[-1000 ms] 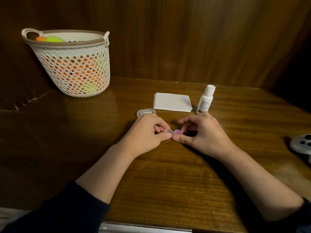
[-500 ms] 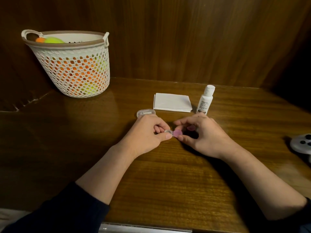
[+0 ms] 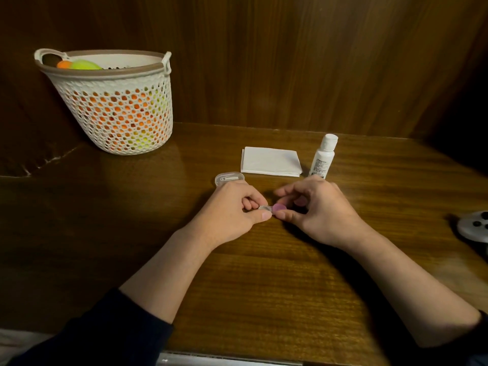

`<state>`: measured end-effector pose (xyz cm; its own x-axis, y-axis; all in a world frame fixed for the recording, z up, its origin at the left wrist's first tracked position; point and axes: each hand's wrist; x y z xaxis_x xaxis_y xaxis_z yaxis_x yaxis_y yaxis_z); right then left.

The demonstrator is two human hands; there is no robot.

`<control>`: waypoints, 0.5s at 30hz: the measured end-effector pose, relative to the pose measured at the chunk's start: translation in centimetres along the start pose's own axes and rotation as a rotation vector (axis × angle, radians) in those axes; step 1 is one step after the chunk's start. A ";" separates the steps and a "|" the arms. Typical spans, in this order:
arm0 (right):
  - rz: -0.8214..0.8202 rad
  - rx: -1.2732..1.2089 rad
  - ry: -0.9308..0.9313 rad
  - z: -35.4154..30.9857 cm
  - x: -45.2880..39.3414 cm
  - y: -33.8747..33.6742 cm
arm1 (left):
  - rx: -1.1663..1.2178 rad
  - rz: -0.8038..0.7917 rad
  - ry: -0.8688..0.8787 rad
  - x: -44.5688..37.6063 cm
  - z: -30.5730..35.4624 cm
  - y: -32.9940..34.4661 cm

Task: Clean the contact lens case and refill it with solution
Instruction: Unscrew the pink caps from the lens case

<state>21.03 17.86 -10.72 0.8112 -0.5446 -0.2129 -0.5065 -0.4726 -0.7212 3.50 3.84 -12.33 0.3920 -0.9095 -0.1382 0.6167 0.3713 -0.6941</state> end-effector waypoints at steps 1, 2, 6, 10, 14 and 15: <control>-0.005 0.010 0.000 -0.1 0.0 -0.1 | 0.003 -0.001 0.002 0.0 0.0 0.0; -0.015 0.021 -0.001 -0.1 0.1 -0.1 | 0.007 -0.002 0.005 0.0 0.0 0.0; -0.064 0.034 -0.025 -0.1 0.2 -0.6 | 0.019 -0.006 0.014 0.1 0.1 0.0; -0.099 0.015 -0.043 0.1 0.1 -0.4 | 0.020 -0.003 0.011 0.1 0.1 0.0; -0.048 0.025 -0.030 0.1 0.1 -0.1 | -0.014 -0.002 0.015 0.1 0.2 -0.1; -0.038 0.026 -0.031 0.1 0.0 0.0 | -0.012 -0.004 0.019 0.1 0.1 -0.1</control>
<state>21.06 17.96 -10.79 0.8383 -0.5050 -0.2054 -0.4680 -0.4735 -0.7461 3.57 3.77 -12.18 0.3763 -0.9145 -0.1487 0.6098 0.3653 -0.7034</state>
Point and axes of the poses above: each hand's wrist, its own x-axis away from the middle knuckle, its own y-axis out of the palm, z = x × y, and after that the axes turned 7 degrees about -x, right-handed
